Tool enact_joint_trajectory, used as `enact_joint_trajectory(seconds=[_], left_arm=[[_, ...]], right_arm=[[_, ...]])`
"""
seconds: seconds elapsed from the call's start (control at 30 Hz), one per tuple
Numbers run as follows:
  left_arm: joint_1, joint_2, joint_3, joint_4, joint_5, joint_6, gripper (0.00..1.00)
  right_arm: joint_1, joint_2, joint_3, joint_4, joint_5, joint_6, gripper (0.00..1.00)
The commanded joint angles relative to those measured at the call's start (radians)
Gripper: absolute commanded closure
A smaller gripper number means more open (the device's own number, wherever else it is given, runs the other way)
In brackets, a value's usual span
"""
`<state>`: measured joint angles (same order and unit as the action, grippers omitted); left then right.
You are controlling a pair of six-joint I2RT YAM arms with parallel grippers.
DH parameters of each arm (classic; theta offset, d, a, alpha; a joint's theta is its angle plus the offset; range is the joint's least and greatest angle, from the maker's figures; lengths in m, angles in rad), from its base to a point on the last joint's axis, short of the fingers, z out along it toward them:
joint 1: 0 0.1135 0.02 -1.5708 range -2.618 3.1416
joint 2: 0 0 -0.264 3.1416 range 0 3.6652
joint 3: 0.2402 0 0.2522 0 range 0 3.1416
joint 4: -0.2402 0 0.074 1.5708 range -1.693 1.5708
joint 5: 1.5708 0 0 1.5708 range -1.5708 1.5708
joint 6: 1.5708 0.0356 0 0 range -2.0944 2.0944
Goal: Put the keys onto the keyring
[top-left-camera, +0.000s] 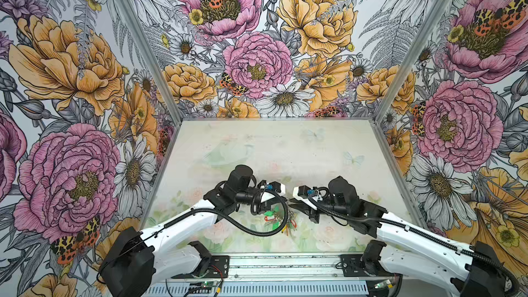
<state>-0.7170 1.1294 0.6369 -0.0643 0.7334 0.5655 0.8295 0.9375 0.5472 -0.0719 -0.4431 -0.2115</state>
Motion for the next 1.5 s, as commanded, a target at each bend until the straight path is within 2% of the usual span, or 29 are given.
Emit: enact_joint_trajectory(seconds=[0.0,0.37,0.77,1.03,1.47], left_arm=[[-0.001,-0.017,0.005,0.018,0.064,0.027,1.0],[-0.004,-0.028,-0.008,0.013,0.051,0.027,1.0],[-0.011,-0.037,-0.016,0.015,0.065,0.033,1.0],[-0.013,-0.028,-0.009,0.013,0.09,0.031,1.0],[-0.012,-0.049,-0.027,0.05,0.046,0.02,1.0]], right_arm=[[-0.005,0.001,0.036,0.016,-0.014,-0.008,0.81],[-0.009,-0.1,0.0,0.018,0.062,0.0,0.8],[-0.009,0.0,0.023,0.061,-0.007,0.007,0.82],[-0.01,0.014,0.025,0.082,-0.038,0.015,0.88],[-0.01,0.018,0.024,0.062,-0.025,0.03,0.99]])
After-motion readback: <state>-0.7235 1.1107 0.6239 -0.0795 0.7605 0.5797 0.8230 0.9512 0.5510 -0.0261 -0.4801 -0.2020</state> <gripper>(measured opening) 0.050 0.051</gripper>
